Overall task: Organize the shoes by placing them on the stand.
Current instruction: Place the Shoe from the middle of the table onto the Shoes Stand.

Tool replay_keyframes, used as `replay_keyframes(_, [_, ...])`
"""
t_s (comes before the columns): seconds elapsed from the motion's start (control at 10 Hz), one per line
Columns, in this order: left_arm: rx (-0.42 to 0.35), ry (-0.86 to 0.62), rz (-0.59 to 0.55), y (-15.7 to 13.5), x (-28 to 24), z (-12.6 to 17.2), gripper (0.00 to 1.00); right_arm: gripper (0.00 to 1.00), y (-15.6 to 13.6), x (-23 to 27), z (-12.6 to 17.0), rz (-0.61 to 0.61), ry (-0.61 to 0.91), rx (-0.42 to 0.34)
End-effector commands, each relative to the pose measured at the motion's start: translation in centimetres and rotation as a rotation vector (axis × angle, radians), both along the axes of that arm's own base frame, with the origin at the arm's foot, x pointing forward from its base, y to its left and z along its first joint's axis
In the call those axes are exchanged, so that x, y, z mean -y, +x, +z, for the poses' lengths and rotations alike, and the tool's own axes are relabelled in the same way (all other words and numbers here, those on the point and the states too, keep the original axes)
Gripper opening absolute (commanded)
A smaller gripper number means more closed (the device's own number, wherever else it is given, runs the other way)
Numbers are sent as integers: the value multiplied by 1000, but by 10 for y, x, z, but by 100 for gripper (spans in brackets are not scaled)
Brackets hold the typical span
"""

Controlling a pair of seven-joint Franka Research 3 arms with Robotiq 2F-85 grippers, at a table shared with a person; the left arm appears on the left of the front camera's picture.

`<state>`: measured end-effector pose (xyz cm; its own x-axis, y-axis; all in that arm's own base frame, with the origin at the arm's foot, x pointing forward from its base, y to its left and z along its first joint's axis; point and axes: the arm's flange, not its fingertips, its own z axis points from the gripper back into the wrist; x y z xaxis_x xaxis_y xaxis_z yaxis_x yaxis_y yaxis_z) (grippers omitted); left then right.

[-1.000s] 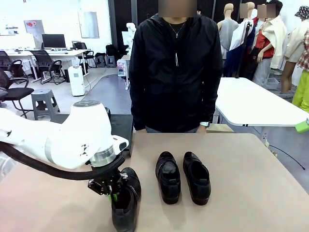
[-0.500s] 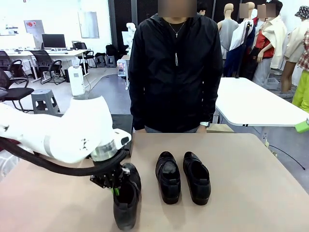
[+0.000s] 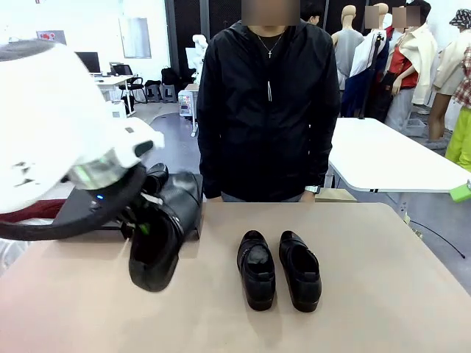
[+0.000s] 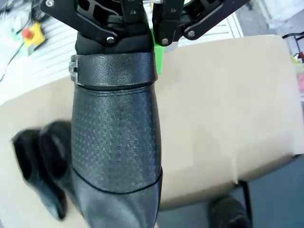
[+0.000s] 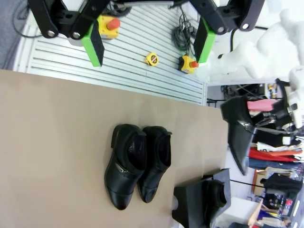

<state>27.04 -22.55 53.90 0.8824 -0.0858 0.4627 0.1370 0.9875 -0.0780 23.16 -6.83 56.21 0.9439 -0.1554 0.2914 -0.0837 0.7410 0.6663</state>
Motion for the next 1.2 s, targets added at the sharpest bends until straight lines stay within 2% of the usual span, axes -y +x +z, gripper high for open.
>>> replay_keyframes(0.0, [157, -148, 132, 5, -16, -19, 0, 100, 1, 1, 3, 13, 19, 14])
replay_keyframes(0.1, [169, -182, 171, 18, -16, -20, 0, 100, 1, 1, 3, 13, 19, 14])
replay_keyframes(0.2, [75, -68, 74, -3, -14, 5, 0, 100, 1, 1, 3, 13, 19, 14])
replay_keyframes(0.5, [75, -68, 74, -3, -14, 5, 0, 100, 1, 1, 3, 13, 19, 14])
replay_keyframes(0.6, [78, -81, 106, 1, -14, -3, 0, 100, 1, 1, 3, 13, 19, 14])
replay_keyframes(0.7, [67, -73, 131, 40, -13, 0, 0, 100, 1, 1, 3, 13, 19, 14])
replay_keyframes(0.8, [43, -55, 169, 92, -9, 3, 0, 100, 1, 1, 3, 13, 19, 14])
replay_keyframes(0.9, [94, -62, 63, 149, -2, 1, 0, 100, 1, 1, 3, 13, 19, 14])
replay_keyframes(1.0, [112, -50, 73, 195, 5, -9, 0, 100, 1, 1, 3, 13, 19, 14])
replay_keyframes(1.1, [128, -106, 127, 233, 9, -20, 0, 100, 1, 1, 3, 13, 19, 14])
